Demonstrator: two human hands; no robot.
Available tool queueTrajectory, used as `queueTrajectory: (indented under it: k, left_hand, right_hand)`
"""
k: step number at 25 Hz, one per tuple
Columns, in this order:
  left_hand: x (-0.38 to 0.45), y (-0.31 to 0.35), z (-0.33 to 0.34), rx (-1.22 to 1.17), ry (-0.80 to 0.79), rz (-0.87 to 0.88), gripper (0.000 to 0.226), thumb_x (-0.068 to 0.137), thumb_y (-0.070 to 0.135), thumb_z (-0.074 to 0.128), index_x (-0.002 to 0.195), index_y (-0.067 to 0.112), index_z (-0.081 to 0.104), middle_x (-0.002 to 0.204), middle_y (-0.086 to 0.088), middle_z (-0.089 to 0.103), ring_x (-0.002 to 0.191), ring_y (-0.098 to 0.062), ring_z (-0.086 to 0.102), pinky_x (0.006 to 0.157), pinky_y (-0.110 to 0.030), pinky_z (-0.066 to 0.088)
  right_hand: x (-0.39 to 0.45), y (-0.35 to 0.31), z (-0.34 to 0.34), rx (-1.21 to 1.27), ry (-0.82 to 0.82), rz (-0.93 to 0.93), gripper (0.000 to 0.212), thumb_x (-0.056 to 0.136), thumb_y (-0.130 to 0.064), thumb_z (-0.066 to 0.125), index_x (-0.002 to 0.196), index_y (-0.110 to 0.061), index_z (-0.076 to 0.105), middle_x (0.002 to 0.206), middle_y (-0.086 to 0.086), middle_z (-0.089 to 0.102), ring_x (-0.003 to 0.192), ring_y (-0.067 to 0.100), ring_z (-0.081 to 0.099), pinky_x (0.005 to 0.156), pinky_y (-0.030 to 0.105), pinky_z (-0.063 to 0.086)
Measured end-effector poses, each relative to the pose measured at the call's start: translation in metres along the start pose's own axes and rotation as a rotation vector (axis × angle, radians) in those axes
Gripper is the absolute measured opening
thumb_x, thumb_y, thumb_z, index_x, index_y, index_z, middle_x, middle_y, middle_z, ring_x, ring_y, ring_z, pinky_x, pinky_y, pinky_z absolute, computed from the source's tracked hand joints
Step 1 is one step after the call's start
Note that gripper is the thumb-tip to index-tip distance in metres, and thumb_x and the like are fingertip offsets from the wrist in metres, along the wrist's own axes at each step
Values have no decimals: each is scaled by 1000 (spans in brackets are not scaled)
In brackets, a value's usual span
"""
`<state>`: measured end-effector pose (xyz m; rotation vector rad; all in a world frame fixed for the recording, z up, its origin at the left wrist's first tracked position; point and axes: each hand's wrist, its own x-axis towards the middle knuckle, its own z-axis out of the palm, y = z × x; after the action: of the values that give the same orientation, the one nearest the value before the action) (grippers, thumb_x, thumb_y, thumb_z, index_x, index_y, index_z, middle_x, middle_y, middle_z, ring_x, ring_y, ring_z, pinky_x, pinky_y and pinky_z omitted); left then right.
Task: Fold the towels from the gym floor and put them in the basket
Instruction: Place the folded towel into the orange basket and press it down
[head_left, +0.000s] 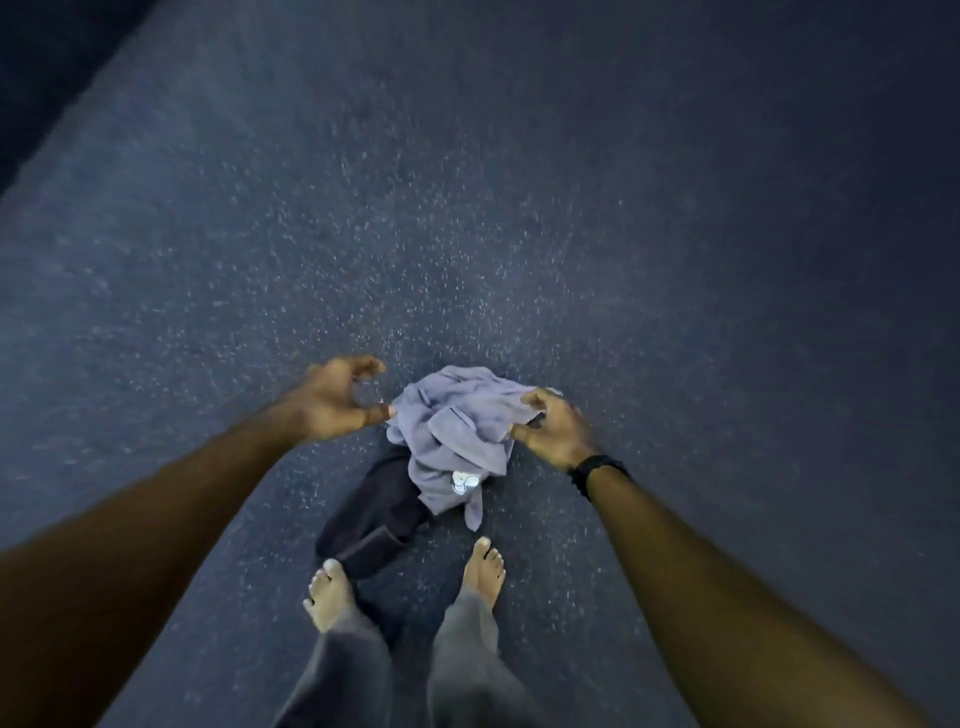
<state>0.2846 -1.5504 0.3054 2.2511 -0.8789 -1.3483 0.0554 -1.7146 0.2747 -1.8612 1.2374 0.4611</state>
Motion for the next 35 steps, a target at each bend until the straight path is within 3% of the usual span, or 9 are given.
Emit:
queueTrajectory:
  k: [4,7,12,17,21,25,29,31,35]
  left_hand:
    - [78,-67,76,21,-97,9,48,78,22,77,120,13,56,112,-1,58,106,-14,53,87,-22,42]
    - [119,-111,122,18,-132,16,49,76,24,78,119,12,56,111,-2,59,108,-19,57,94,-30,46]
    - [144,-157,174,-40,-104,-8,52,76,23,78,122,15,55,111,-1,57,105,-17,56,96,-33,47]
    - [136,-157,173,-85,-59,-44,49,78,21,77,121,14,55,113,-4,58,103,-18,56,90,-26,44]
    - [106,-104,115,-119,1,-34,46,78,19,77,119,15,56,109,-1,56,103,-18,54,86,-24,42]
    - [70,-49,57,-161,48,20,51,79,20,76,124,14,54,123,-2,56,121,-19,52,104,-32,41]
    - [-10,53,-59,-155,214,134,58,79,25,76,131,12,51,132,-5,54,123,-18,51,104,-28,39]
    - [-50,97,-113,-125,303,201,57,80,29,75,130,14,52,131,-5,55,119,-18,53,100,-27,41]
    - [-144,175,-217,-91,501,301,54,79,30,75,127,16,54,129,-4,56,114,-14,53,93,-21,38]
  right_hand:
    - [84,65,88,-73,-71,38,45,81,-23,68,123,-12,53,119,10,59,108,29,58,85,34,48]
    - [132,95,139,-106,-81,50,47,79,-22,69,121,-11,53,119,15,58,109,32,57,84,34,47]
    - [184,123,196,-290,-123,32,71,68,-35,77,129,-15,48,130,16,55,123,37,48,100,47,43]
    - [174,110,196,-281,67,-42,23,93,-19,53,112,-7,56,119,19,60,117,36,52,99,46,42]
    - [136,55,132,-51,102,-241,20,94,-11,45,113,-6,52,106,15,61,94,27,56,79,39,47]
    - [99,-8,49,-55,95,-365,20,96,-11,40,112,-9,51,96,9,58,86,22,52,76,39,44]
    - [23,-134,-90,-78,220,-468,6,100,-21,36,97,-21,40,92,4,46,82,21,40,69,32,31]
    - [-19,-195,-150,-107,262,-535,9,100,-24,36,91,-24,34,91,4,48,82,23,42,68,35,34]
    - [-124,-302,-259,-205,389,-692,15,96,-26,41,88,-15,46,85,4,56,80,27,50,68,38,41]
